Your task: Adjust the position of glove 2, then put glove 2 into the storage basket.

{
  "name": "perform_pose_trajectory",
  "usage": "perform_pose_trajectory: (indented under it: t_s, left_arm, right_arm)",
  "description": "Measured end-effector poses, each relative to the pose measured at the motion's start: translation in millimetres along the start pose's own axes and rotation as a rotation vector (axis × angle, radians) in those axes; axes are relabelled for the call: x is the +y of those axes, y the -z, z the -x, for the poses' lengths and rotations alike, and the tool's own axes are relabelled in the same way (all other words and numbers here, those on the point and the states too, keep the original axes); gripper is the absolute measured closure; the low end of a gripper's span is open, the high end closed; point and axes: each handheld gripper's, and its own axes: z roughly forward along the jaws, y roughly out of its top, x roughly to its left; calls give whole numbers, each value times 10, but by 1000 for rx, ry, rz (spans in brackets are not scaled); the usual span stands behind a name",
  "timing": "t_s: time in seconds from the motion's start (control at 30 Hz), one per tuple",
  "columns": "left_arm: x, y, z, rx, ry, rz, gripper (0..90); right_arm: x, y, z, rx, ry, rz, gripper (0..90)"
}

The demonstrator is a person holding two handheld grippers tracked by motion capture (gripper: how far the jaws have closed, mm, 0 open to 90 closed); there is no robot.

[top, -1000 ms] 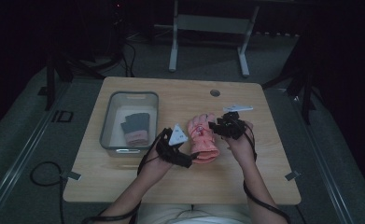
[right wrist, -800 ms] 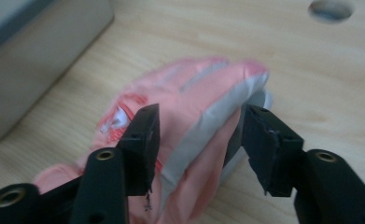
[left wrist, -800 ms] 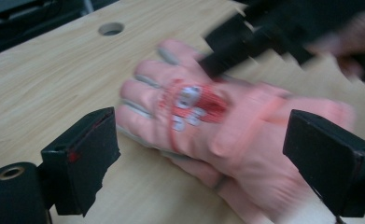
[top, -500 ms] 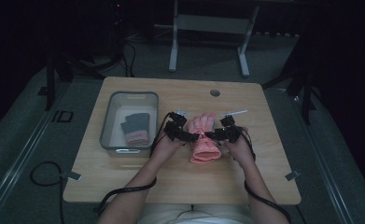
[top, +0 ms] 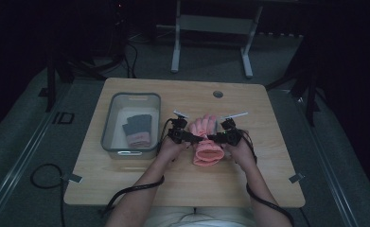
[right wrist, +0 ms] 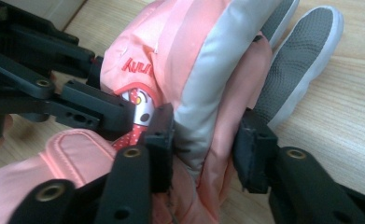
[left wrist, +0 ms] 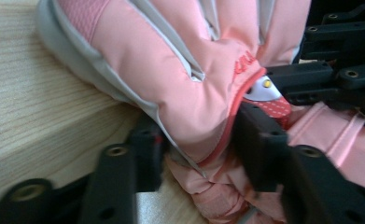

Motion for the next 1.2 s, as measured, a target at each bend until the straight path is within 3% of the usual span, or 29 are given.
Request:
perform_pose_trajectory:
  t_s: [0.07, 0.13, 0.4, 0.63, 0.77, 1.2]
  left_arm:
    - [7, 22, 29, 9, -10, 2, 675]
    - [22, 51, 91, 28, -23, -2, 717]
    - [77, 188, 291, 77, -83, 2, 738]
    - [178, 497, 523, 116, -136, 39, 743]
    - [231, 642, 648, 162, -178, 44, 743]
    - [298, 1008, 678, 203, -176, 77, 748]
  right_arm:
    - [-7, 6, -22, -7, -5, 14, 661]
    - [-8, 25, -31, -4, -13, 28, 676]
    - [-8, 152, -80, 23, -25, 87, 689]
    - [118, 346, -215, 41, 5, 147, 693]
    - [195, 437, -289, 58, 16, 176, 693]
    - [460, 487, -526, 79, 51, 198, 695]
